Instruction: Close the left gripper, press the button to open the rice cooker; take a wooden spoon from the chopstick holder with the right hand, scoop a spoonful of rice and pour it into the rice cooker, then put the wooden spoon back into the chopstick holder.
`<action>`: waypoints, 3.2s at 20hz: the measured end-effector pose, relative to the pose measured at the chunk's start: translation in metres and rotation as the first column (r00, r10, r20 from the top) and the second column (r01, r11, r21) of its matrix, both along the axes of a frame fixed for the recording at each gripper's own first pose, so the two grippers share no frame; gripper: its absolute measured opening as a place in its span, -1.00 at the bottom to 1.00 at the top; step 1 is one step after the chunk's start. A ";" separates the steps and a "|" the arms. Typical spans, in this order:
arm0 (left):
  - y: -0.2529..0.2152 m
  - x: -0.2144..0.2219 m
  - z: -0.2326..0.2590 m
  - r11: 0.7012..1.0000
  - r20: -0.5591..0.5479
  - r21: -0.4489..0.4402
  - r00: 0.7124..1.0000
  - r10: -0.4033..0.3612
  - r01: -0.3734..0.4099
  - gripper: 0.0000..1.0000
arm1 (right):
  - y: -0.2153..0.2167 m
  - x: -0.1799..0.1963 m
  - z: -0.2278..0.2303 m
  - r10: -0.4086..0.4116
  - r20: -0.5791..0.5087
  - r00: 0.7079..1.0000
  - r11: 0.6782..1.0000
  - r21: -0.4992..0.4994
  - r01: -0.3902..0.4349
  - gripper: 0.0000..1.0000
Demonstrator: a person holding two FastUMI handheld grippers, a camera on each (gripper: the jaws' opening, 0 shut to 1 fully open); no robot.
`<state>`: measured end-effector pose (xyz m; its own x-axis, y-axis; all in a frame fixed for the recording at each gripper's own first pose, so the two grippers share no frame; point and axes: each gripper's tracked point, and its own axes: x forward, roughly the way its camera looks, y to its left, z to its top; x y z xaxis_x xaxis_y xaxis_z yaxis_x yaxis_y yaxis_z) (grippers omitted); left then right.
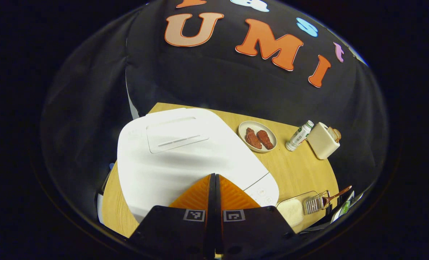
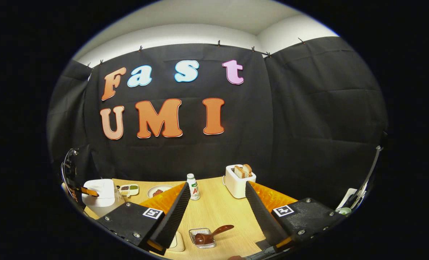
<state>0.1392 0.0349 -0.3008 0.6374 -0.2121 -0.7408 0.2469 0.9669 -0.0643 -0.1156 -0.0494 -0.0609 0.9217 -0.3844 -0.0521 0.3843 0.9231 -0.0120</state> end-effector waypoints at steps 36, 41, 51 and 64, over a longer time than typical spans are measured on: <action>0.041 -0.061 0.302 0.995 0.656 -0.029 0.749 0.094 -0.099 -0.27 | -0.018 0.003 -0.007 -0.003 0.043 0.999 1.000 0.019 0.002 0.90; 0.046 -0.069 0.320 0.992 0.694 -0.023 0.712 0.106 -0.125 1.00 | -0.036 0.014 -0.050 -0.008 0.030 1.000 0.996 0.084 0.006 0.90; 0.045 -0.088 0.328 0.988 0.707 -0.014 0.697 0.118 -0.153 1.00 | -0.057 0.036 -0.180 0.001 -0.082 0.997 0.951 0.307 0.024 0.90; 0.071 -0.105 0.310 0.972 0.676 0.025 0.720 0.157 -0.236 1.00 | -0.014 0.065 -0.254 0.121 -0.146 0.982 0.856 0.517 -0.029 0.81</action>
<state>0.0339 0.1063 0.0093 0.9924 0.0254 -0.1206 -0.0079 0.9896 0.1436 -0.0509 -0.0638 -0.3150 0.9064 -0.1910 -0.3768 0.3484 0.8425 0.4109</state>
